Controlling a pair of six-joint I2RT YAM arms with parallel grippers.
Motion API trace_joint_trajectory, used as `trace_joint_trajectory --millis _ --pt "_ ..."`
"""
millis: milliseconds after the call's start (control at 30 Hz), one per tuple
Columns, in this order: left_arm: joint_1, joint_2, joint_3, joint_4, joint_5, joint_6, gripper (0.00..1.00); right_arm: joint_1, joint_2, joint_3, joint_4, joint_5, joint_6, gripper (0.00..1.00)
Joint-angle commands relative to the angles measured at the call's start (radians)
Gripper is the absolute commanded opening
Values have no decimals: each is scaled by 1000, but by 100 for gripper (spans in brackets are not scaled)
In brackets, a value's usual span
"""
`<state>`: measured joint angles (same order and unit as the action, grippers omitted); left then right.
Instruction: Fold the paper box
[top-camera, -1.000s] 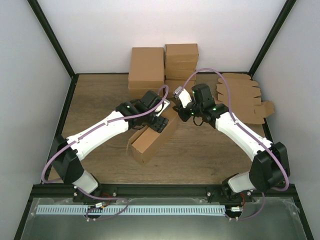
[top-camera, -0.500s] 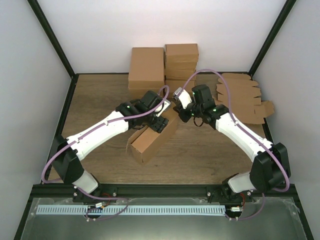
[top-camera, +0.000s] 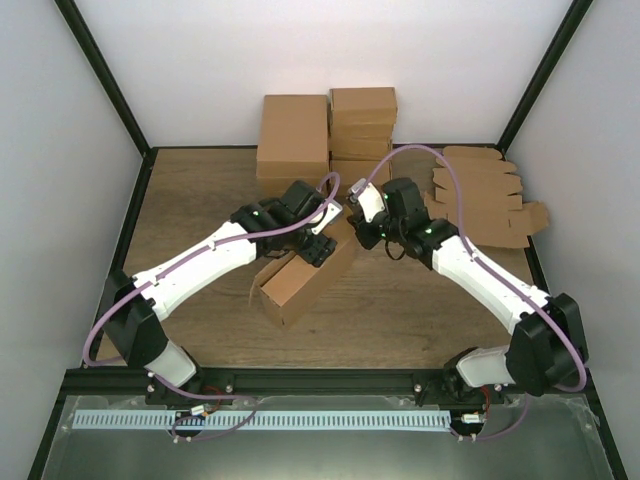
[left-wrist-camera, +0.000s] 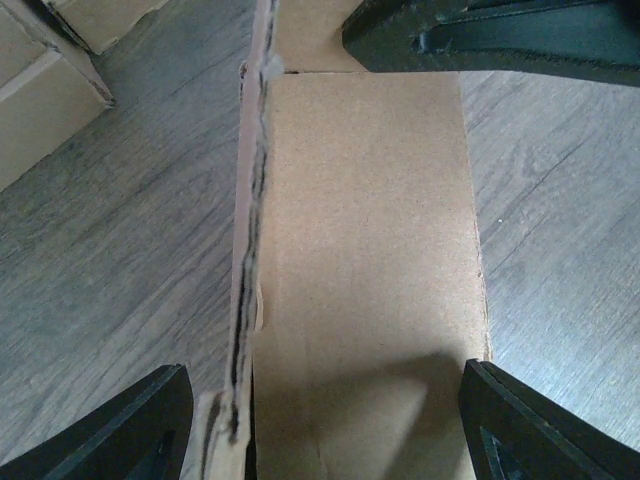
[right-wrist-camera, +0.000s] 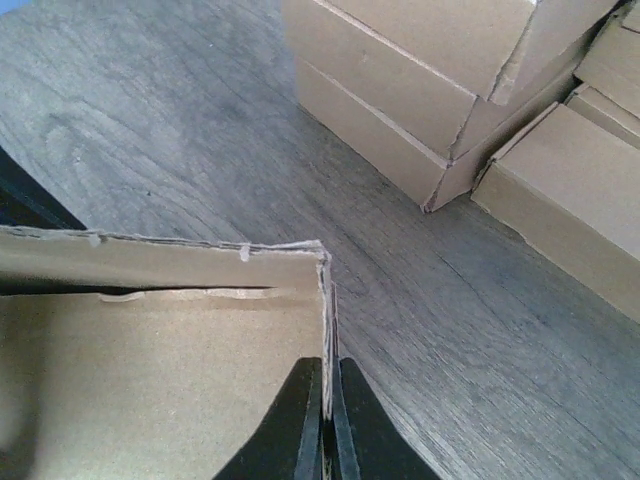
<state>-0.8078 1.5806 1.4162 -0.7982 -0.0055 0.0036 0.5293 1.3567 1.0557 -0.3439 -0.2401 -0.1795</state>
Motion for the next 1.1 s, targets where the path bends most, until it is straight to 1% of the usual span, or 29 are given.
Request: trace_joint_trajectory --millis 0,100,267,300,333,400,500,600,667,767,833,933,1067 --pt "13 3 -22 -13 27 43 76 46 -25 -75 -16 23 84 1" --pt "20 6 -19 -15 25 48 76 46 -36 -112 16 10 99 1" --pt "24 -8 -3 -12 44 43 76 46 -41 -120 29 2 101 1" --pt "25 -11 3 -12 46 37 78 46 -41 -119 27 -2 103 1" --pt "25 -17 9 -13 49 31 82 46 -44 -117 29 -6 107 1" --pt "25 -33 19 -10 52 13 92 47 -50 -114 28 -9 119 1" --pt "24 -79 33 10 31 -26 100 46 -58 -115 36 45 156 1" --pt "25 -143 46 30 -35 -84 100 46 -56 -111 43 128 219 1" --pt "25 -184 54 25 -102 -132 100 46 -50 -97 31 149 256 1" --pt "29 -249 51 -12 -223 -200 100 45 -55 -87 14 205 323 1" --pt "50 -297 37 -47 -272 -234 100 46 -67 -91 8 239 341 1" --pt "119 -370 -12 -86 -281 -263 100 46 -80 -92 -2 297 344 1" --pt "204 -465 -107 -80 -251 -277 100 46 -98 -77 -22 334 329 1"
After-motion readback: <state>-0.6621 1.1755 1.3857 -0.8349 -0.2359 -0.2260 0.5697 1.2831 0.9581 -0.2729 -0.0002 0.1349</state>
